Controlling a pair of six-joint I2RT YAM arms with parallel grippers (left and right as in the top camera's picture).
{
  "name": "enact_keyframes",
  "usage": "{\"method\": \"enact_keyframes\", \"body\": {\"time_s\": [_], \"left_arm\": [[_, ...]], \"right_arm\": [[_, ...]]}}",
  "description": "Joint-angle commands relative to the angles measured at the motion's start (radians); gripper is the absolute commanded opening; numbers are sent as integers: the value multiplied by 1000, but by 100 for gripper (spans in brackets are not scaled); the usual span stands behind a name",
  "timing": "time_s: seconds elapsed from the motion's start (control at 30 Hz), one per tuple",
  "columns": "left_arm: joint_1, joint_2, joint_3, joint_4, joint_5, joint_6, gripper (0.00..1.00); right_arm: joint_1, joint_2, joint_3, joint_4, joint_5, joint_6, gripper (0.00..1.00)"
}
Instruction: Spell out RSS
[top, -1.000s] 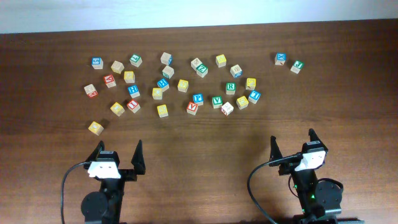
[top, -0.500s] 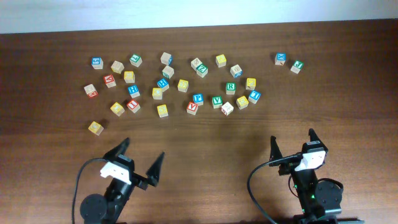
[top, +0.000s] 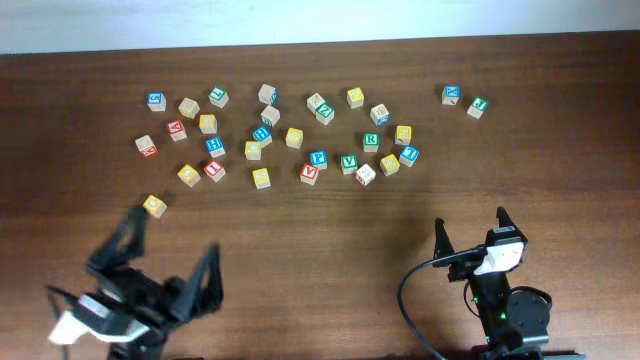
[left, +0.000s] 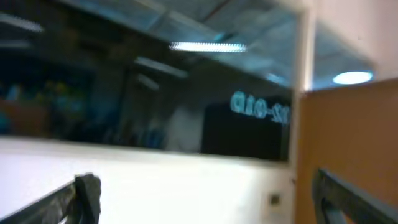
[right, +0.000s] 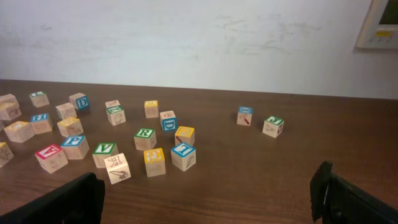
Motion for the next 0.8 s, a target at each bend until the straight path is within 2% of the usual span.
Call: {"method": "enact_keyframes", "body": {"time_s": [0.0,0.03,0.07,0.1,0.13,0.2,0.23,0.27,0.37,0.4,0.63,0.77], "left_arm": [[-2,316,421,-475,-86,192,99],[-2,437,559,-653,-33,193,99],[-2,529,654,-753,66,192,99],[-2,634,747,-876,238,193,99],[-3,719,790,-931,301,193,99],[-4,842,845,-941,407,181,99],[-18,926,907,-999,404,166,99],[-36,1004,983,-1099,338,167,99],[-114,1216,1204,-1464,-165,174,99],[-132,1262,1221,-1502,-256,174,99],[-134,1427,1221,-1579,-274,169,99],[-134,1474,1220,-1587,-225,162,99]], "right_arm": [[-4,-7,-5,-7,5,8,98],[-4,-7,-5,-7,5,8,98],[-4,-7,-5,-7,4,8,98],[-4,-7,-5,-7,5,8,98],[-4,-7,-5,-7,5,8,98],[-4,-7,-5,-7,5,8,98],[-4,-7,-5,-7,5,8,98],[-4,-7,-5,-7,5,8,98],[-4,-7,-5,-7,5,8,98],[-4,-7,-5,-7,4,8,98],[-4,-7,-5,-7,5,8,98],[-4,-7,-5,-7,4,8,98]]}}
